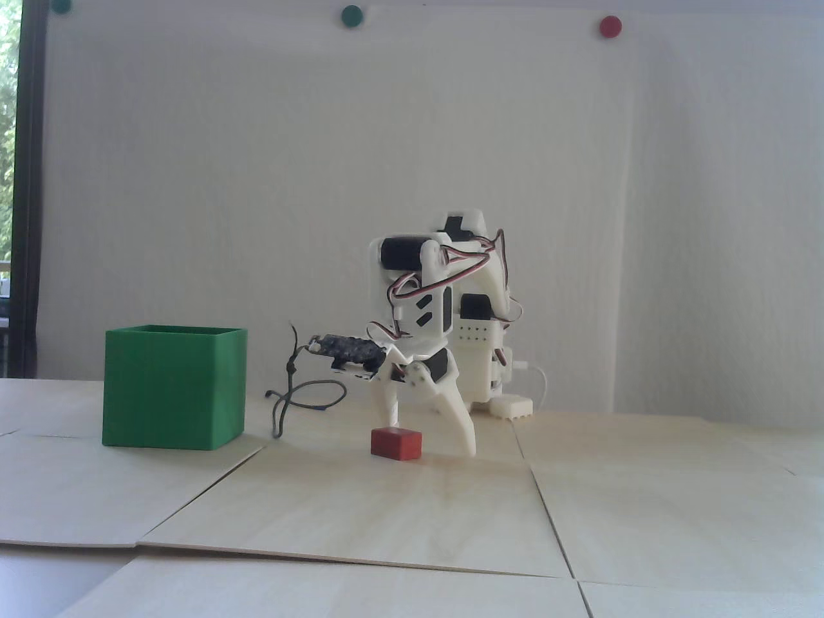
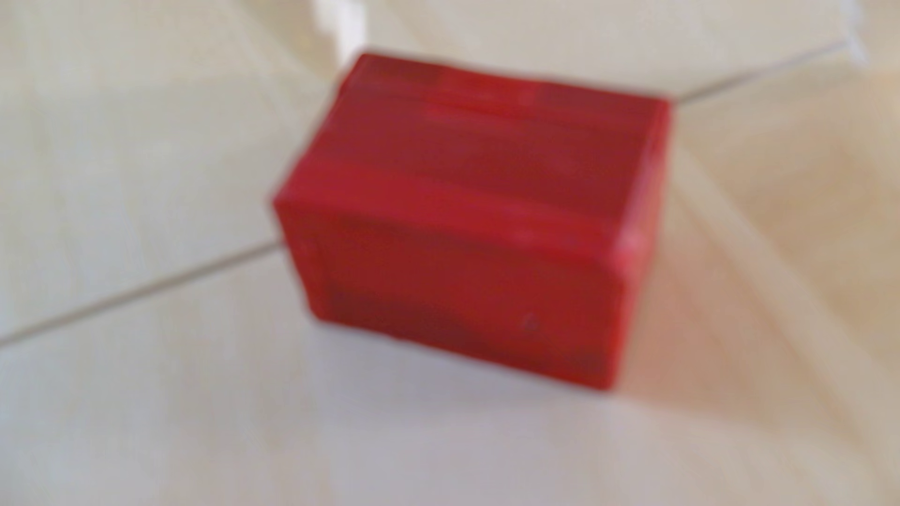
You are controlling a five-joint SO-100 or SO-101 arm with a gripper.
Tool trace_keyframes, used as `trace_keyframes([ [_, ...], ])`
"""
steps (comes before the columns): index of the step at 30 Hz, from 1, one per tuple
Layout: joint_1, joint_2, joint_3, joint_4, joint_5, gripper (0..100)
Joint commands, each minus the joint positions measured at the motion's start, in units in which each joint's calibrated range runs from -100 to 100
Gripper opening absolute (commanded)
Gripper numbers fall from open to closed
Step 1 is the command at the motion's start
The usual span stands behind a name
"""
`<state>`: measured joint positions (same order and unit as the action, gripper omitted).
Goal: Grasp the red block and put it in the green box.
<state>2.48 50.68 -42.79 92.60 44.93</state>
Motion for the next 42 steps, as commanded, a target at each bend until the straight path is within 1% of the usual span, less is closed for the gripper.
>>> trace_keyframes([
  [1,1.5,-1.77,-2.81,-1.03,-0.68,35],
  [12,2.46,-1.22,-13.82,-1.11,-0.73,35],
  [17,2.22,-1.06,-14.08,-1.11,-0.73,35],
  [21,1.74,0.68,-14.26,-1.11,-2.55,34],
  [23,1.74,1.55,-14.44,-0.77,-3.13,29],
  [26,1.82,2.26,-14.62,-0.77,-3.85,16],
  [28,1.74,2.26,-14.62,-0.94,-5.16,12],
  [33,1.09,2.34,-14.08,-0.44,-5.62,11],
  [36,1.82,2.34,-14.08,0.91,-5.21,1],
  [39,2.94,2.34,-14.62,3.19,-5.31,3],
  [42,3.11,1.55,-14.79,6.65,-5.62,2],
])
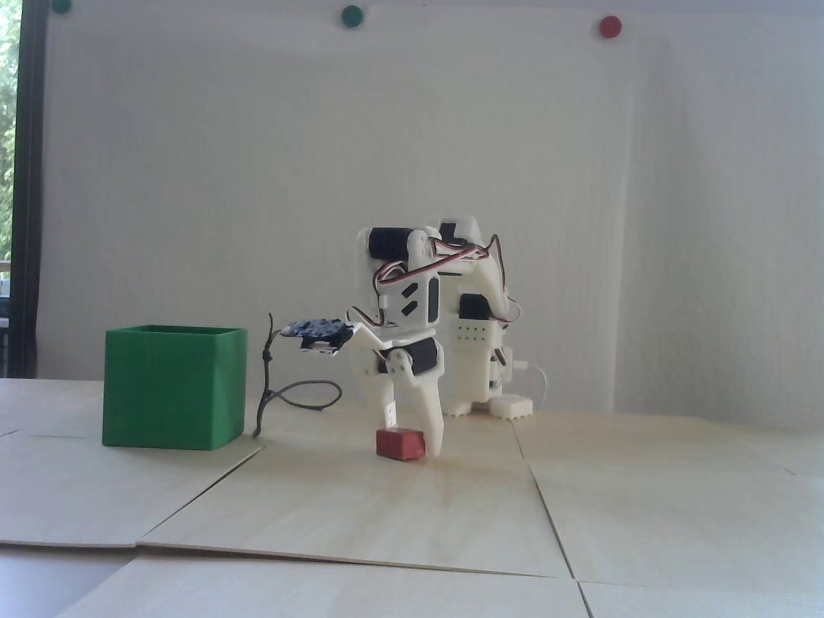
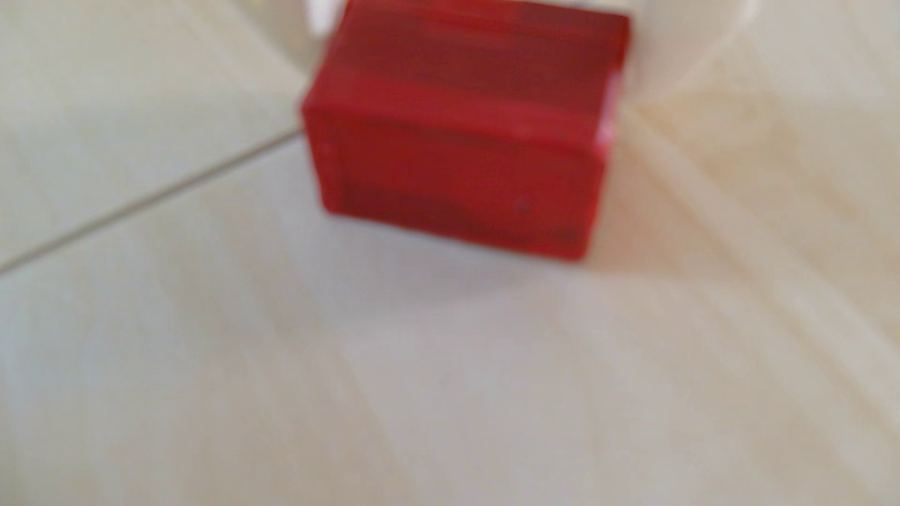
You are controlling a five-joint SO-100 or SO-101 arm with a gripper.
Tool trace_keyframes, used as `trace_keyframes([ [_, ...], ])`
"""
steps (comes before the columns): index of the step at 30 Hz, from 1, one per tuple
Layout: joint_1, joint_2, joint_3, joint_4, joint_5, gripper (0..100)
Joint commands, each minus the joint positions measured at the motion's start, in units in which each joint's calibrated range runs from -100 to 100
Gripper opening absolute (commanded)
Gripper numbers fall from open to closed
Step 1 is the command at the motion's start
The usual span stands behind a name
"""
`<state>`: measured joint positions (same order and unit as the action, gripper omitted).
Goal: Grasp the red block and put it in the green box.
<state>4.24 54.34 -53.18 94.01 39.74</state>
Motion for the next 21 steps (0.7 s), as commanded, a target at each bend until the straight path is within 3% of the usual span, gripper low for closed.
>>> trace_keyframes([
  [1,1.51,-2.5,-4.41,5.65,-0.44,2],
  [13,7.94,-25.16,-3.79,5.48,-2.67,2],
  [21,13.65,-38.51,-3.79,5.48,-10.22,2],
])
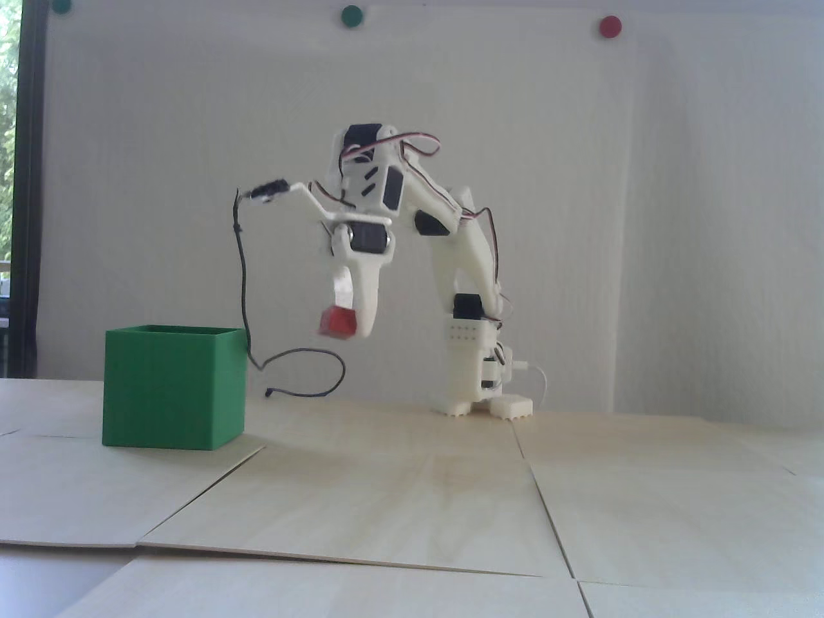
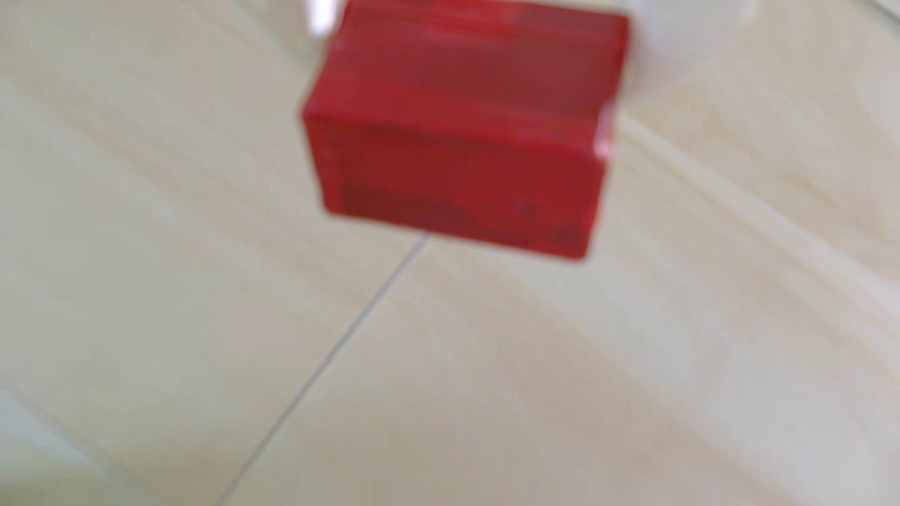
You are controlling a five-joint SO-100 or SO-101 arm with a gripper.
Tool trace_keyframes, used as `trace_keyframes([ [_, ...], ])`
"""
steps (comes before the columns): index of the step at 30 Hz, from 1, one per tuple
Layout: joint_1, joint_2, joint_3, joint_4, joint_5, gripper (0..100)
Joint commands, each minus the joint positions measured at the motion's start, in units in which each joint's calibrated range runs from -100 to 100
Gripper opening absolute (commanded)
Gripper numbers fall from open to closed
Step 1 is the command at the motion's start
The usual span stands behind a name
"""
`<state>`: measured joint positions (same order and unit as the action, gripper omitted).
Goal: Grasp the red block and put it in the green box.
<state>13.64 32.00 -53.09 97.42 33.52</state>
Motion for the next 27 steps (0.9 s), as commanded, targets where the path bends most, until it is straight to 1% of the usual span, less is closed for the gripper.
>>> trace_keyframes([
  [1,5.46,-17.6,-3.79,2.07,-4.01,2],
  [7,13.82,-23.2,-3.61,2.07,-3.75,2],
  [16,24.6,-22.96,-3.52,1.9,0.26,2],
  [20,25.24,-21.54,-3.61,1.74,0.58,2],
  [25,21.46,-14.12,-4.23,1.99,-0.1,2],
  [27,21.3,-11.12,-4.5,1.74,-1.25,2],
])
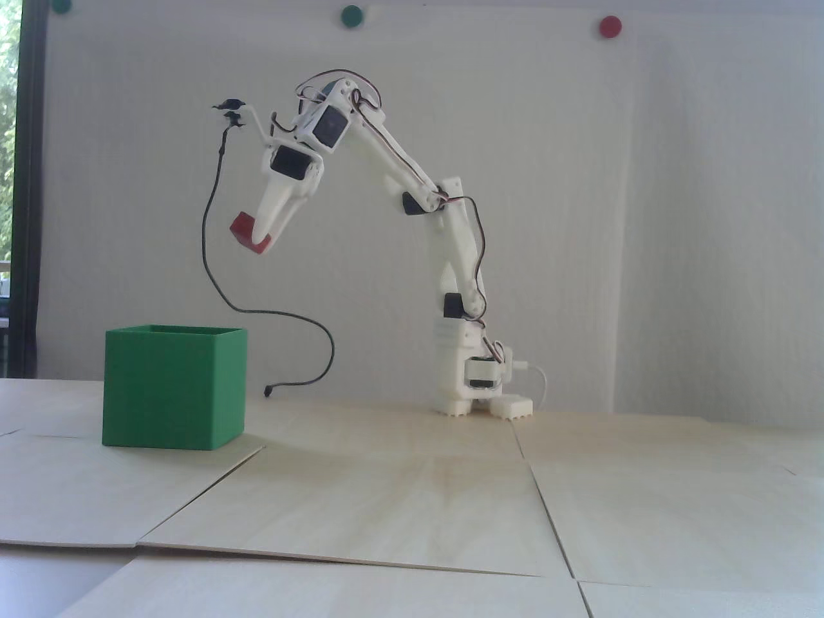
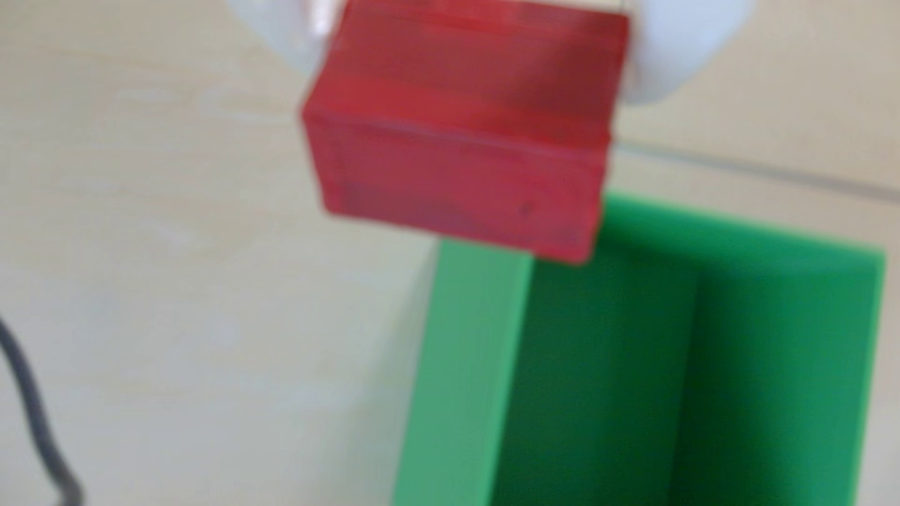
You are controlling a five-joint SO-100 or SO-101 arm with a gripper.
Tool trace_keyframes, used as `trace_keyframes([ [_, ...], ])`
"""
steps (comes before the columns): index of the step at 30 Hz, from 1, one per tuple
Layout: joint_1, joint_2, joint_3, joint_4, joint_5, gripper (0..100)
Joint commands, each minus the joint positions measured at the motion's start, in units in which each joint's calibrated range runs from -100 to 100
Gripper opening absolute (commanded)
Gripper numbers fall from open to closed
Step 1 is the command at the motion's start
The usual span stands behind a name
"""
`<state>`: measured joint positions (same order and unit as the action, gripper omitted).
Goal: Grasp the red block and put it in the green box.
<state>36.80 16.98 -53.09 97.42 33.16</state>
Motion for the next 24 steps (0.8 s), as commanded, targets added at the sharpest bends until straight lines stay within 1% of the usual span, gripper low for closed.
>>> trace_keyframes([
  [1,-1.94,5.49,-5.3,0.98,-1.2,2],
  [5,-2.42,10.85,-11.51,-2.14,-1.62,2],
  [9,-2.66,13.86,-17.01,-2.31,-2.08,2],
  [15,-4.99,17.57,-24.64,-2.4,-4.32,2],
  [24,-9.58,21.91,-29.08,-2.31,-7.91,2],
])
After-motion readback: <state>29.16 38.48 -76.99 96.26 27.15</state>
